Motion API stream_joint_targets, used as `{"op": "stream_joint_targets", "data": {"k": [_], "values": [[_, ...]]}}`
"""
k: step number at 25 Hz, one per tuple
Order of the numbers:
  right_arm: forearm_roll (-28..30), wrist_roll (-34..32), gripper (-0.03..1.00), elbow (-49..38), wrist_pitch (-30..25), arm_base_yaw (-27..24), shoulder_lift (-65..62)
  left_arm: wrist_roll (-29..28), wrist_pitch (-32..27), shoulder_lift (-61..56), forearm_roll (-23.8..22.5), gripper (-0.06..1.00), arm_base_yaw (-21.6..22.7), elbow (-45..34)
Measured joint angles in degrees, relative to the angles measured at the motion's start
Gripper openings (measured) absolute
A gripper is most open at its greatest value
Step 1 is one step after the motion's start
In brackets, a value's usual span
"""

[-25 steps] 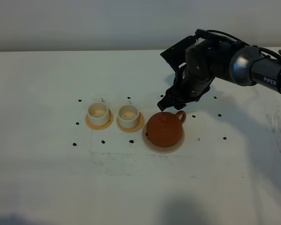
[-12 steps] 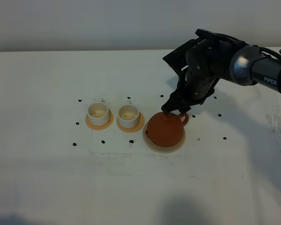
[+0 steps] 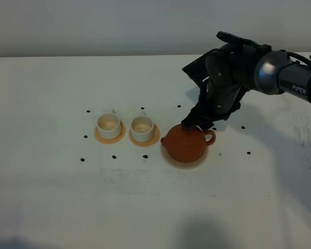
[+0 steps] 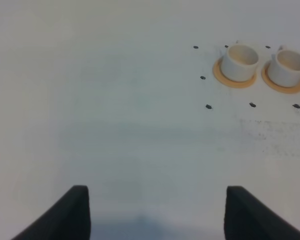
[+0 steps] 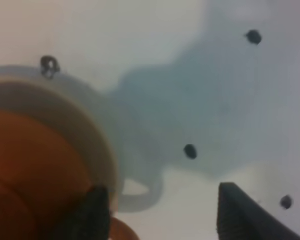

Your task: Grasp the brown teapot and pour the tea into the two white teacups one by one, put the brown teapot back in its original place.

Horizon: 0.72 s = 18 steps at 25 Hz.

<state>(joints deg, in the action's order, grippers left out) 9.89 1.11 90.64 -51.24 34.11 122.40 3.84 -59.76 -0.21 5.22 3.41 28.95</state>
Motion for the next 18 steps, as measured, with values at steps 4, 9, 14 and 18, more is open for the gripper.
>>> {"op": "stream_joint_targets", "data": {"k": [4,9,14,18], "values": [[-1.08,0.00,0.47,0.00,-1.02,-0.07,-0.11,0.00,0.00,0.00,0.00,0.59,0.00,0.00],[-2.04,0.08,0.46,0.00,-1.82,-0.02,-0.28,0.00,0.00,0.00,0.00,0.59,0.00,0.00],[-4.06,1.22,0.46,0.00,-2.04,-0.02,-0.50,0.00,0.00,0.00,0.00,0.59,0.00,0.00],[-3.55,1.41,0.46,0.00,-1.84,-0.02,-0.50,0.00,0.00,0.00,0.00,0.59,0.00,0.00]]}}
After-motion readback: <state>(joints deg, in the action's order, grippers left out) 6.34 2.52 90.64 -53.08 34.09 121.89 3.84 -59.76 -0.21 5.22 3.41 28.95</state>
